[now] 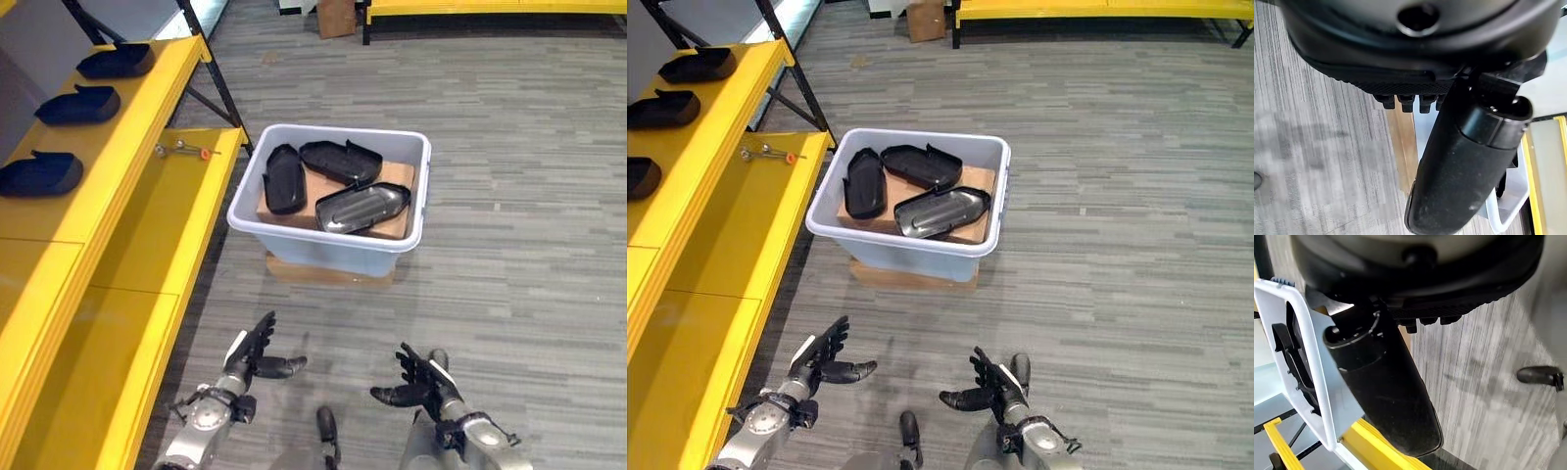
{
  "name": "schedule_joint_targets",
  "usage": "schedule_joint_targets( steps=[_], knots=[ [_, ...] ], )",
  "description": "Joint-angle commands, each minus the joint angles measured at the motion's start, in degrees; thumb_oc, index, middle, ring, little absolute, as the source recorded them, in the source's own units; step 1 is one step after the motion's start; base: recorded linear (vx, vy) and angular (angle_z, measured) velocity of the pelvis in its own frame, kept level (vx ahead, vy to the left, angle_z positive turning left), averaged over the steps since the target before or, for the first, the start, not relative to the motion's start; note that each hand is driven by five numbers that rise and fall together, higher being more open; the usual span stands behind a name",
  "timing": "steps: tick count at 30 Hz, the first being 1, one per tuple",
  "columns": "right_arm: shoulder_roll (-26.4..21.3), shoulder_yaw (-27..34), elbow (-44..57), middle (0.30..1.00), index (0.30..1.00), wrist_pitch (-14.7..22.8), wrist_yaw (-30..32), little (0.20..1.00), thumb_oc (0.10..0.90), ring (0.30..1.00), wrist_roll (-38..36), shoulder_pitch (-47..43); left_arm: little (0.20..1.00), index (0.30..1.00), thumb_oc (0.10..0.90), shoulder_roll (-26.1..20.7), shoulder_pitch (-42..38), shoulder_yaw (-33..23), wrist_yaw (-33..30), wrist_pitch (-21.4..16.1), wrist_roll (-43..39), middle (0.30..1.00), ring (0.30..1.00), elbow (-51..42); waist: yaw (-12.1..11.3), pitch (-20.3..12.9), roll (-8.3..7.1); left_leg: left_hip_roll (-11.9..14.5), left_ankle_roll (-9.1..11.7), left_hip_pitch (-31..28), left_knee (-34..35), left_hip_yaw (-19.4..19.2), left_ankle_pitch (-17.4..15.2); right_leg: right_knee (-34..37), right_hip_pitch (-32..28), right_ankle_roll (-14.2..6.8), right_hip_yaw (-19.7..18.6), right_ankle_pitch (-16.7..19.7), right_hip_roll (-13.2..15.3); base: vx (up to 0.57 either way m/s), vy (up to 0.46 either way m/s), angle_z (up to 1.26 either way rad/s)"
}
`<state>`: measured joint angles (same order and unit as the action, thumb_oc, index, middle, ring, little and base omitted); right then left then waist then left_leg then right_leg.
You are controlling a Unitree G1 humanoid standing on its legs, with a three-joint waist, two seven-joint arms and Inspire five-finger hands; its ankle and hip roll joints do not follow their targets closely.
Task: Move parts from the plastic box to the shelf.
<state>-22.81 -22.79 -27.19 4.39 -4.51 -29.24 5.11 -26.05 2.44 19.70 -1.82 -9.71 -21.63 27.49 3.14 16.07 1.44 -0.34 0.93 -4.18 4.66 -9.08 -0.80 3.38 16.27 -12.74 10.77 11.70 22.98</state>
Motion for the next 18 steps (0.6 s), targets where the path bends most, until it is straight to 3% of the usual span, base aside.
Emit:
schedule_joint_targets(
  steps=[1, 4, 5, 9, 12, 13, 15, 18],
  knots=[
    [-1.92, 1.90, 5.70, 1.000, 1.000, 3.99, -0.85, 1.000, 0.900, 1.000, 1.45, -3.69, 1.000, 1.000, 0.900, -1.31, -3.86, -1.18, 0.80, -5.31, 1.97, 1.000, 1.000, -6.23, 0.69, -4.18, -0.87, 1.47, 2.10, 0.82, -3.79, 1.67, -2.06, -4.20, -0.47, -1.20, -2.93, 5.66, -1.95, 0.26, -0.160, 0.46],
    [-3.11, 2.14, 6.03, 1.000, 1.000, 4.06, -0.89, 1.000, 0.900, 1.000, 0.90, -4.11, 1.000, 1.000, 0.900, -0.50, -4.25, -1.04, 0.81, -5.43, 1.17, 1.000, 1.000, -6.33, 0.92, -4.68, -0.40, 2.19, 2.63, 0.65, -5.16, 2.70, -2.89, -5.51, -0.84, -0.74, -2.04, 4.02, -4.34, 0.20, -0.156, 0.16],
    [-4.02, 2.68, 6.66, 1.000, 1.000, 4.48, -0.51, 1.000, 0.900, 1.000, 0.22, -4.32, 1.000, 1.000, 0.900, -0.10, -5.01, -0.49, 0.69, -5.39, 0.82, 1.000, 1.000, -6.31, 1.07, -5.29, -0.28, 3.49, 3.61, 1.04, -6.47, 2.69, -2.33, -5.91, -1.37, 0.34, -0.87, 1.74, -6.43, 0.31, -0.317, -0.21],
    [-4.27, 3.06, 6.24, 1.000, 1.000, 5.21, 0.33, 1.000, 0.900, 1.000, -0.97, -4.90, 1.000, 1.000, 0.900, 0.49, -6.49, 0.22, 0.31, -5.39, 0.29, 1.000, 1.000, -5.76, 1.38, -5.94, -0.73, 5.71, 5.94, 3.59, -12.79, 1.80, -0.37, -5.51, -2.63, 2.78, 0.66, -1.19, -9.37, 0.16, -0.218, 0.11],
    [-4.40, 2.81, 5.91, 1.000, 1.000, 5.55, 0.81, 1.000, 0.900, 1.000, -2.01, -5.41, 1.000, 1.000, 0.900, 0.79, -6.61, 0.18, 0.25, -5.35, -0.74, 1.000, 1.000, -6.01, 0.62, -5.26, -2.33, 6.34, 8.17, 8.47, -25.35, 2.31, 3.23, -4.37, -5.66, 4.97, 1.77, -2.97, -10.99, 0.15, -0.225, 0.19],
    [-4.63, 2.78, 6.03, 1.000, 1.000, 5.68, 0.91, 1.000, 0.900, 1.000, -2.59, -5.47, 1.000, 1.000, 0.900, 0.86, -6.41, 0.03, 0.34, -5.33, -1.20, 1.000, 1.000, -6.09, -0.20, -4.02, -3.65, 5.47, 9.55, 11.85, -34.26, 3.47, 5.37, -3.83, -7.69, 6.41, 2.48, -4.17, -11.69, 0.19, -0.282, -0.12],
    [-4.87, 2.55, 5.88, 1.000, 1.000, 5.56, 0.96, 1.000, 0.900, 1.000, -2.53, -5.36, 1.000, 1.000, 0.900, 0.43, -5.95, -0.19, 0.41, -5.15, -1.23, 1.000, 1.000, -6.27, -1.08, -3.11, -4.84, 5.50, 10.47, 13.86, -40.64, 3.95, 6.95, -3.70, -9.57, 7.55, 3.11, -5.48, -12.30, 0.18, -0.205, -0.08],
    [-4.15, 2.10, 5.27, 1.000, 1.000, 5.63, 1.51, 1.000, 0.900, 1.000, -3.08, -5.43, 1.000, 1.000, 0.900, -0.30, -5.21, -0.53, 0.48, -4.82, -1.61, 1.000, 1.000, -6.37, -1.90, -2.87, -4.97, 8.71, 9.33, 16.07, -34.06, 3.59, 9.33, -3.21, -11.16, 8.03, 3.68, -6.92, -14.28, 0.17, -0.060, 0.10]
  ],
)
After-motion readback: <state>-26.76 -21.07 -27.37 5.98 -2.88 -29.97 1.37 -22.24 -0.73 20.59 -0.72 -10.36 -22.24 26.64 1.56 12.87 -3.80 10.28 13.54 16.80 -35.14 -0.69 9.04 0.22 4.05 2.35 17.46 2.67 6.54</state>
